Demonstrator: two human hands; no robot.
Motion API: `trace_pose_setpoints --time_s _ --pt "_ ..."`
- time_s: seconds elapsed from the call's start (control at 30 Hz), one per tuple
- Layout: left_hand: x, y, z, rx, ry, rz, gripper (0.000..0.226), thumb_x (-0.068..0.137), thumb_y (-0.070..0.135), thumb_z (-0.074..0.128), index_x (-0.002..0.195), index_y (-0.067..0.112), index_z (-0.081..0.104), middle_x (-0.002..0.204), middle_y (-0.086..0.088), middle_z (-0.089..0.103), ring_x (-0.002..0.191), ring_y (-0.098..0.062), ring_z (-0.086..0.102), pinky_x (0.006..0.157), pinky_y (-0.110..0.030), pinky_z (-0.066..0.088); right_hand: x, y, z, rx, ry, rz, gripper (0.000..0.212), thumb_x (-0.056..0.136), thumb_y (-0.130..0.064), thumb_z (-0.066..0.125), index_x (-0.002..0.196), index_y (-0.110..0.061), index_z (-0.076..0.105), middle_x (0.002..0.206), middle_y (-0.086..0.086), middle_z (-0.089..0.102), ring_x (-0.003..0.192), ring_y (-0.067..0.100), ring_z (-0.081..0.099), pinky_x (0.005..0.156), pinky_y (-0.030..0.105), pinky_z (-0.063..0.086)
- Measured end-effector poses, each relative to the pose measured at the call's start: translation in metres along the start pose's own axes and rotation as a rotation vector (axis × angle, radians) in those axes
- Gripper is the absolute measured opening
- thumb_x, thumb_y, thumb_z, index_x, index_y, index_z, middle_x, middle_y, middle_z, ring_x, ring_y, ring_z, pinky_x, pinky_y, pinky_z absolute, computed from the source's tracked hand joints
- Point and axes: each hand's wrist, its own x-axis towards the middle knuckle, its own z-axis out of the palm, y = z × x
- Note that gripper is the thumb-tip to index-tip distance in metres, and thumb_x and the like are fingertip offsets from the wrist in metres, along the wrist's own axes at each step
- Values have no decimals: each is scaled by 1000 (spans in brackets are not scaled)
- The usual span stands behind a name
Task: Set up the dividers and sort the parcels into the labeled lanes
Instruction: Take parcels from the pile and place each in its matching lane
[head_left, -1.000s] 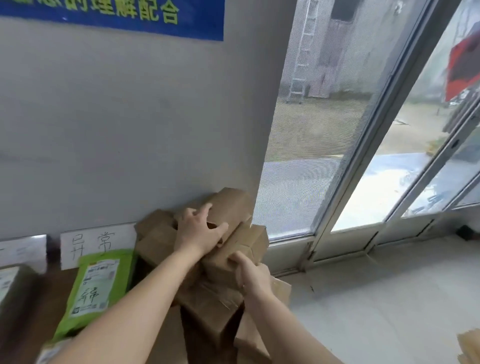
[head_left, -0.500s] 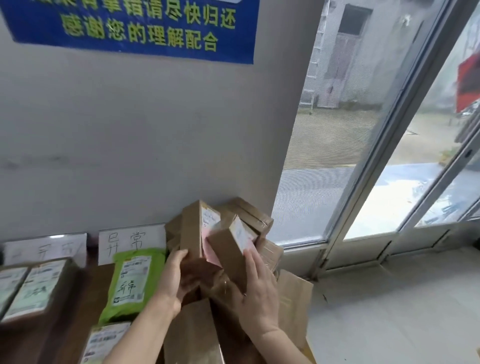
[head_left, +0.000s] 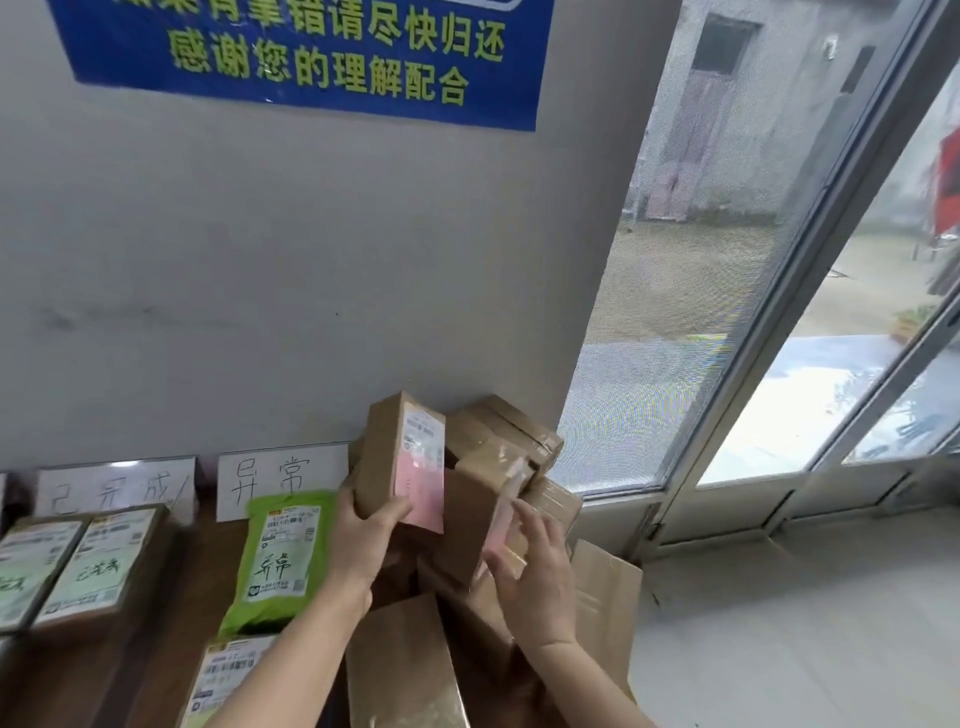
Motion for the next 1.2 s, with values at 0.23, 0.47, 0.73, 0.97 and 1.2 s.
trace_pose_setpoints --time_s 0.23,0.47,0.73,0.97,1.2 --pt "-2 -6 1 -82 -120 -156 27 91 22 60 115 11 65 95 -10 73 90 -22 67 65 -34 53 18 19 -1 295 -244 284 106 66 -18 90 150 -31 28 140 -9 50 130 5 47 101 18 41" --pt "-1 -5 4 -121 -157 -161 20 92 18 57 105 7 68 76 -7 74 80 -23 67 78 -38 53 40 -2 -19 738 -412 306 75 60 -1 69 129 -20 46 96 -3 72 82 -4 67 67 11 50" --pt "-5 -4 10 -156 -220 -203 23 92 20 57 106 7 70 94 -17 75 94 -32 68 83 -43 56 42 3 -18 737 -461 427 37 58 -19 48 95 -18 55 80 -7 58 68 -1 53 62 10 44" --pt "-11 6 16 -296 -280 -202 29 96 24 46 113 7 63 91 -20 74 85 -37 70 84 -50 55 44 -24 -37 611 -394 315 69 61 -64 58 120 -28 59 119 -7 63 115 10 58 99 26 42" --pt "-30 23 7 -402 -274 -206 31 97 29 42 106 9 64 93 -20 73 88 -40 68 75 -47 57 43 -61 -45 595 -204 537 93 52 -86 39 101 -11 64 110 4 59 115 19 53 108 37 39"
